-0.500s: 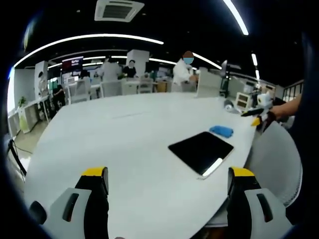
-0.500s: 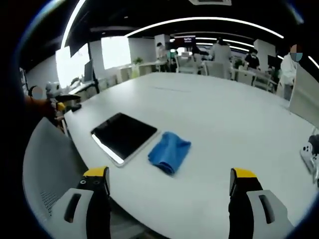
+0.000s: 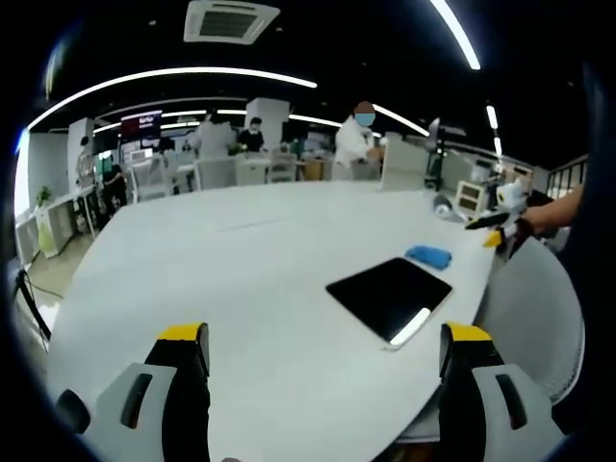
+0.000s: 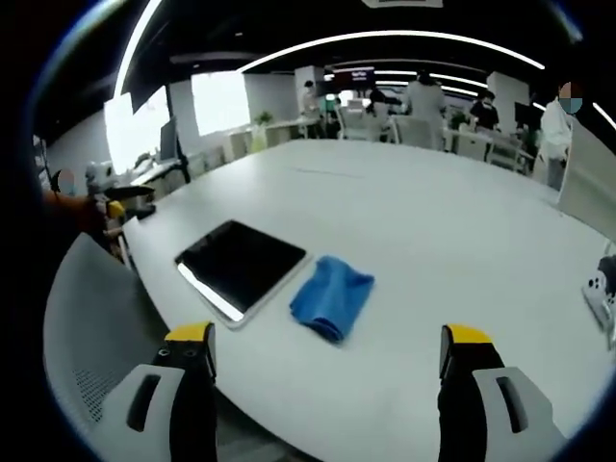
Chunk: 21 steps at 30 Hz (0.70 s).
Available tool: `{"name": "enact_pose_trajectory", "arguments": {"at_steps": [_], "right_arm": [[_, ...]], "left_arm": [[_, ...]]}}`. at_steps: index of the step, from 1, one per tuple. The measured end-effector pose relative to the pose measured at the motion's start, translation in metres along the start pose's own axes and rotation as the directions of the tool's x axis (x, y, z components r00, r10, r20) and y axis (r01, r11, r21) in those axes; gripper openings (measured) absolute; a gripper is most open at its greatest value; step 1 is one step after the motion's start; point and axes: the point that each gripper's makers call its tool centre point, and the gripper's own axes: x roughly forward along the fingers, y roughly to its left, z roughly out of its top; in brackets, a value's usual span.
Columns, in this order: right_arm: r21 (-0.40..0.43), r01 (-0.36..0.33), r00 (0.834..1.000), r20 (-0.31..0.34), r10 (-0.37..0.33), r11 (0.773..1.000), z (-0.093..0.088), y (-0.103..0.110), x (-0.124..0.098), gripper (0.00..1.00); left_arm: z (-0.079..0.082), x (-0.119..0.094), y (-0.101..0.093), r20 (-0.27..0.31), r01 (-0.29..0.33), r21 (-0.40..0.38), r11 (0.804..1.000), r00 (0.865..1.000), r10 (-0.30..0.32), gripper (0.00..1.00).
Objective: Wipe the mirror surface with the cleaning cloth until all visible marks leave the cleaned area.
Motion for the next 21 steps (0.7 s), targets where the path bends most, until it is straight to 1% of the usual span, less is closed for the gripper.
{"name": "enact_pose_trajectory", "arguments": {"at_steps": [5,10,13,21], "right_arm": [[-0.002,-0.003,1.000,0.001,0.003,1.000,-0.0003,-0.0003,0.0005,0.94],[0.003,0.000,1.000,-0.012,0.000,1.000,-0.0032,-0.0010,0.0012,0.92],[0.004,0.001,1.000,-0.009,-0.001,1.000,-0.0032,-0.0010,0.0015,0.92],[0.001,0.013,1.000,-0.009,-0.013,1.000,-0.0007,-0.0028,0.0018,0.89]], "left_arm": [[-0.0004,0.0001,-0.0018,0.003,-0.002,-0.005,1.000,1.000,0.002,1.00],[-0.0001,0.0009,-0.0037,0.003,-0.001,-0.005,1.000,1.000,0.001,1.00],[-0.0005,0.0003,-0.0049,-0.003,0.005,0.005,1.000,1.000,-0.005,1.00],[-0.0022,-0.0057,0.0003,-0.003,-0.006,-0.001,1.000,1.000,0.006,1.00]]}}
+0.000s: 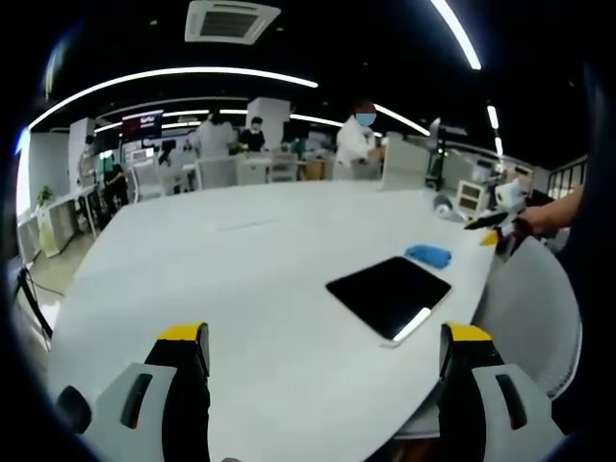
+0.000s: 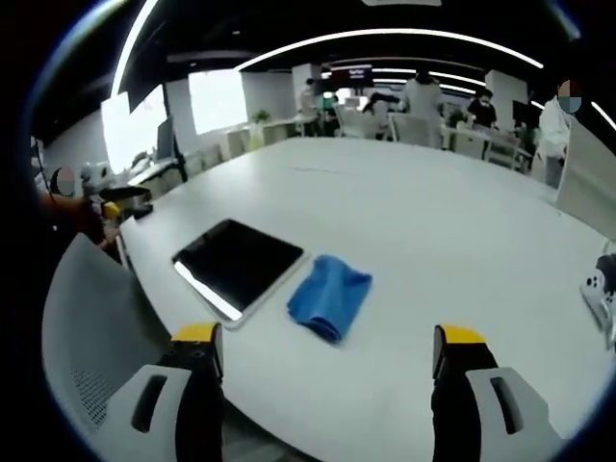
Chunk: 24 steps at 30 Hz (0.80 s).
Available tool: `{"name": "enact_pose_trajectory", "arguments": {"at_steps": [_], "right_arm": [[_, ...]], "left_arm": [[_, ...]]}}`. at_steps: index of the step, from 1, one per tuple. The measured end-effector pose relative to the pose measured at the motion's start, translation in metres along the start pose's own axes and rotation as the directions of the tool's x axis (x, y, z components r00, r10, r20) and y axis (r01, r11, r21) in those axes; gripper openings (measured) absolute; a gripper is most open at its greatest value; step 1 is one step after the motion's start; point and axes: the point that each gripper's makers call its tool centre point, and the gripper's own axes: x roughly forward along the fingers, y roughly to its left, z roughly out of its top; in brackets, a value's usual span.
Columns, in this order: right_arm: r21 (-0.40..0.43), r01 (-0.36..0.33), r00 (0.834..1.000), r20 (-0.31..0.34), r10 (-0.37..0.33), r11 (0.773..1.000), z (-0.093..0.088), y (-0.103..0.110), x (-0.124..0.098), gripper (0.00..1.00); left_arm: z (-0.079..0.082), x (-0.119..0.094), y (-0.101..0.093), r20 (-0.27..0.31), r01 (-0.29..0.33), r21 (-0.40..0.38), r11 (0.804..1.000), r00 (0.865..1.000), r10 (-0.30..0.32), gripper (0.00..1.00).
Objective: Wipe the mirror surface with the cleaning cloth until all visible marks leave the cleaned area.
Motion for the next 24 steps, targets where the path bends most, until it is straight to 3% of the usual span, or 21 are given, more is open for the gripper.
{"name": "enact_pose_trajectory", "arguments": {"at_steps": [7,15,24], "right_arm": [[-0.010,-0.009,1.000,0.005,0.009,1.000,0.003,0.004,0.001,0.90],[-0.019,-0.044,0.999,0.006,0.044,0.999,-0.001,0.013,0.002,1.00],[-0.035,-0.057,0.998,0.015,0.057,0.998,0.002,0.013,-0.002,1.00]], "left_arm": [[0.000,0.000,-0.002,0.004,-0.001,-0.007,1.000,1.000,0.001,1.00],[0.001,0.001,-0.002,0.005,0.001,-0.006,1.000,1.000,-0.001,1.00],[0.001,0.003,-0.002,0.002,0.006,-0.002,1.000,1.000,-0.006,1.00]]}}
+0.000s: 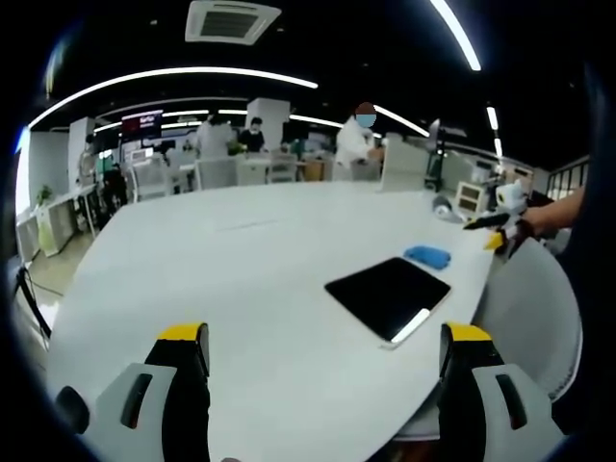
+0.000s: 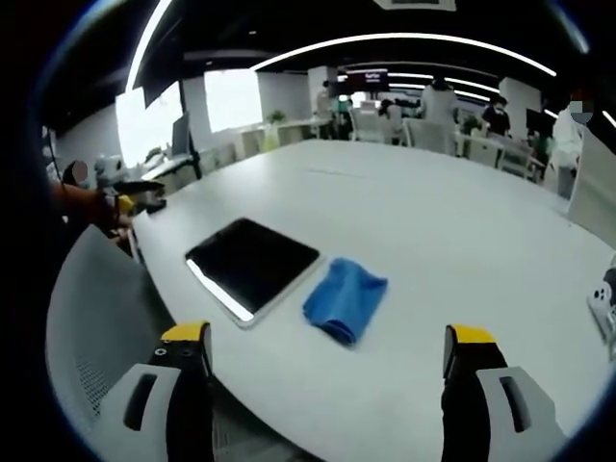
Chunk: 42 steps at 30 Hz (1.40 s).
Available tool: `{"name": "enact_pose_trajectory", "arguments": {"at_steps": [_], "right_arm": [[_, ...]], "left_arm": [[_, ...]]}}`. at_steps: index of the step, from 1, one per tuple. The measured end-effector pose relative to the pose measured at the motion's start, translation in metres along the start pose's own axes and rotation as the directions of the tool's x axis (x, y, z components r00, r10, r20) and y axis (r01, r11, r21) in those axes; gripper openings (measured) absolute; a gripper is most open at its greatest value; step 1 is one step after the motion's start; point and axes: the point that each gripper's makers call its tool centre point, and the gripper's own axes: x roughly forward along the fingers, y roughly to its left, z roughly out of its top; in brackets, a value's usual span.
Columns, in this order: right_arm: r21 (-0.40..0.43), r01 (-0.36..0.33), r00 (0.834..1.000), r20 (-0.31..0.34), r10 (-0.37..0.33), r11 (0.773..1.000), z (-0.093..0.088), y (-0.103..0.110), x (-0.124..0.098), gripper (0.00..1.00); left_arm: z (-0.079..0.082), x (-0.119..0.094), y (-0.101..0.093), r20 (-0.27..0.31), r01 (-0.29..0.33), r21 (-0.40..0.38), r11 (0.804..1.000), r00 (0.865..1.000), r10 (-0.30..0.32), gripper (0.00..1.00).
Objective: Wipe the mirror surface with the cleaning cloth until all visible marks leave the cleaned area.
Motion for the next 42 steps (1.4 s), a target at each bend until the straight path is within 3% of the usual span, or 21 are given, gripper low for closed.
{"name": "enact_pose_trajectory", "arguments": {"at_steps": [6,13,17,18,22,26,34,36,37,38,39,42], "right_arm": [[0.034,0.014,1.000,0.005,-0.014,0.999,0.003,-0.005,0.001,0.99],[0.061,0.025,1.000,0.016,-0.026,0.998,0.016,-0.009,0.021,0.86],[-0.034,0.084,0.996,-0.024,-0.085,0.996,0.023,-0.019,0.050,0.56],[-0.018,0.086,0.996,-0.027,-0.086,0.996,0.024,-0.019,0.057,0.53],[0.061,0.093,0.994,-0.070,-0.089,0.994,0.021,-0.026,0.087,0.48],[0.045,0.123,0.984,-0.135,-0.116,0.991,0.007,-0.028,0.106,0.33],[0.036,0.154,0.970,-0.196,-0.144,0.987,-0.004,-0.027,0.126,0.20],[-0.002,0.170,0.954,-0.249,-0.165,0.985,-0.014,-0.026,0.127,0.10],[-0.035,0.166,0.964,-0.203,-0.170,0.985,-0.009,-0.023,0.131,0.04],[-0.031,0.158,0.963,-0.215,-0.161,0.987,-0.011,-0.019,0.130,0.01],[0.026,0.227,0.945,-0.249,-0.213,0.974,-0.011,-0.020,0.126,0.00],[0.032,0.222,0.945,-0.254,-0.207,0.974,-0.011,-0.023,0.127,0.00]], "left_arm": [[0.001,0.001,0.002,-0.002,0.002,0.002,1.000,1.000,-0.002,1.00],[0.001,0.003,0.002,-0.004,0.003,0.002,1.000,1.000,-0.003,1.00],[0.001,0.005,0.001,-0.006,0.006,0.002,1.000,1.000,-0.006,1.00],[0.002,0.006,0.001,-0.006,0.007,0.001,1.000,1.000,-0.007,1.00],[0.003,0.009,-0.002,-0.009,0.015,0.004,1.000,1.000,-0.015,1.00],[0.006,0.009,0.001,-0.003,0.010,0.001,1.000,1.000,-0.010,1.00],[0.000,0.006,0.005,-0.008,-0.001,-0.011,1.000,1.000,0.001,1.00],[-0.002,0.005,0.004,-0.012,-0.001,-0.014,1.000,1.000,0.001,1.00],[-0.003,0.005,0.004,-0.014,-0.001,-0.016,1.000,1.000,0.001,1.00],[-0.004,0.006,0.004,-0.016,-0.001,-0.018,1.000,1.000,0.000,1.00],[-0.004,0.006,0.003,-0.018,0.000,-0.018,1.000,1.000,-0.001,1.00],[-0.005,0.008,0.003,-0.015,0.002,-0.025,1.000,1.000,-0.003,1.00]]}}
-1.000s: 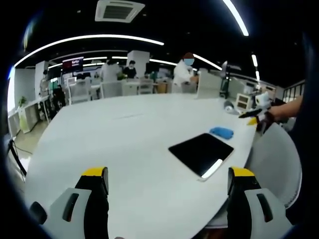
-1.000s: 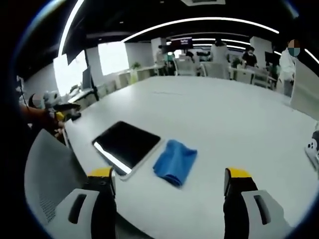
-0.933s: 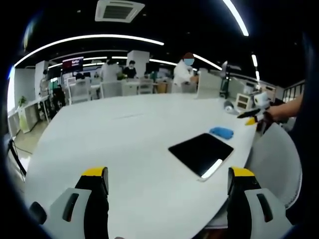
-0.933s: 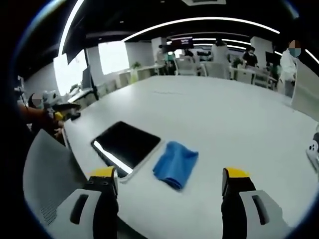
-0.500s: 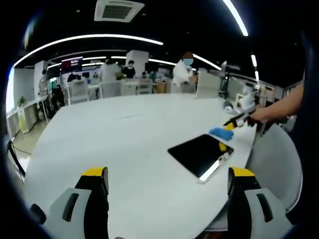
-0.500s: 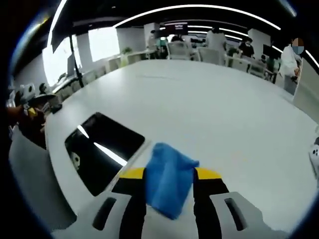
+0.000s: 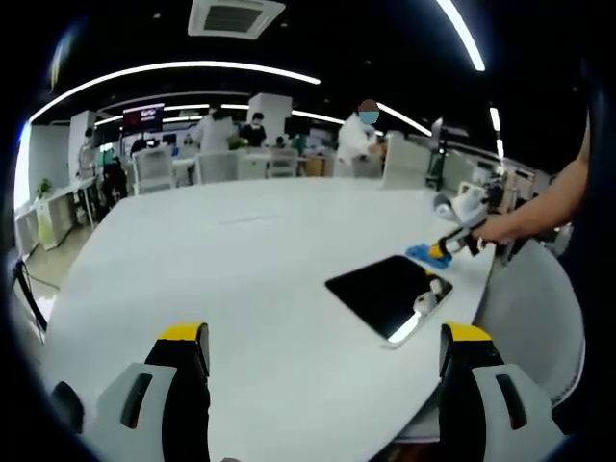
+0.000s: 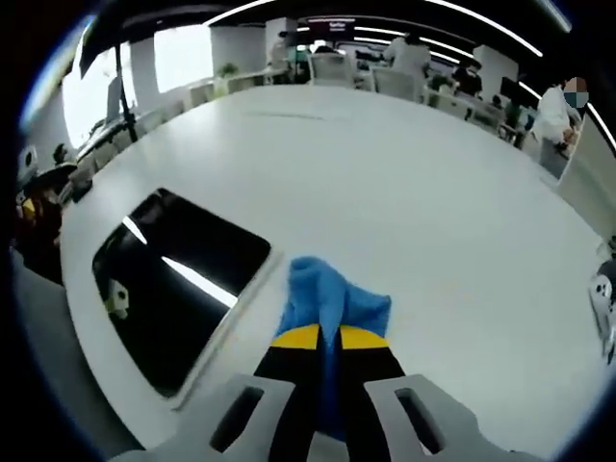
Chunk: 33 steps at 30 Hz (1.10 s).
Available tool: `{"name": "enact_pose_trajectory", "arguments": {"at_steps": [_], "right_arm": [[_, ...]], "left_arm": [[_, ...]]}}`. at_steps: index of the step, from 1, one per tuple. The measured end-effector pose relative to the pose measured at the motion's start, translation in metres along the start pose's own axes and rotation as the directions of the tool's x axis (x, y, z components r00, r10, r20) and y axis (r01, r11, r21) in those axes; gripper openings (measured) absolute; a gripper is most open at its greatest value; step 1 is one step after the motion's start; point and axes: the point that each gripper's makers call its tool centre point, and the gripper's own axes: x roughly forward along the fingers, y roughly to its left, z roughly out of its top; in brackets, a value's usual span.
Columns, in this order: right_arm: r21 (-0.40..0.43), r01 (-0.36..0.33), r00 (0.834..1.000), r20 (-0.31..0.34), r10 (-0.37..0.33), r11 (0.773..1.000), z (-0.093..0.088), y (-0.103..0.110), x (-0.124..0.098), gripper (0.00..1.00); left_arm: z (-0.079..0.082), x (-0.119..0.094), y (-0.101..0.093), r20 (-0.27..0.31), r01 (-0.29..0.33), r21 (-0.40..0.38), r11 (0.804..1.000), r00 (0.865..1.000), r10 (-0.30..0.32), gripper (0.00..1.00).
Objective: Wipe the mirror surface with the cleaning cloth until all visible marks leave the cleaned area.
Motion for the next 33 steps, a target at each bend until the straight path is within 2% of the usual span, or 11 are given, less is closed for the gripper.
{"name": "enact_pose_trajectory", "arguments": {"at_steps": [2,3,4,5,9,11,19,26,33], "right_arm": [[0.108,-0.027,0.999,-0.021,0.030,0.994,-0.002,0.002,-0.002,0.00],[0.182,-0.027,0.998,-0.045,0.036,0.983,-0.003,0.002,-0.004,0.00],[0.199,-0.026,0.999,-0.035,0.034,0.980,0.002,0.003,-0.008,0.00],[0.176,-0.054,0.998,0.027,0.050,0.983,0.016,0.006,-0.011,0.00],[0.225,-0.086,0.996,0.020,0.083,0.971,0.031,0.019,-0.018,0.00],[0.283,-0.127,0.992,0.026,0.124,0.951,0.040,0.032,-0.018,0.00],[0.295,-0.130,0.991,0.016,0.132,0.947,0.057,0.052,0.004,0.00],[0.291,-0.096,0.993,-0.042,0.113,0.952,0.048,0.058,0.025,0.00],[0.312,-0.103,0.989,-0.070,0.131,0.944,0.049,0.070,0.028,0.00]], "left_arm": [[0.000,0.003,-0.002,-0.001,0.007,0.003,1.000,1.000,-0.007,1.00],[0.001,0.004,-0.003,-0.001,0.011,0.005,1.000,1.000,-0.011,1.00],[0.002,0.005,-0.004,0.000,0.014,0.006,1.000,1.000,-0.014,1.00],[0.004,0.006,-0.004,0.003,0.015,0.007,1.000,1.000,-0.015,1.00],[0.004,0.007,-0.002,0.007,0.017,0.005,1.000,1.000,-0.017,1.00],[0.003,0.007,-0.002,0.001,0.020,0.007,1.000,1.000,-0.020,1.00],[-0.001,0.007,-0.002,-0.005,0.024,0.001,1.000,1.000,-0.024,1.00],[-0.005,0.002,0.004,-0.013,0.017,-0.005,1.000,1.000,-0.017,1.00],[-0.007,0.002,0.007,-0.019,0.015,-0.011,1.000,1.000,-0.016,1.00]]}}
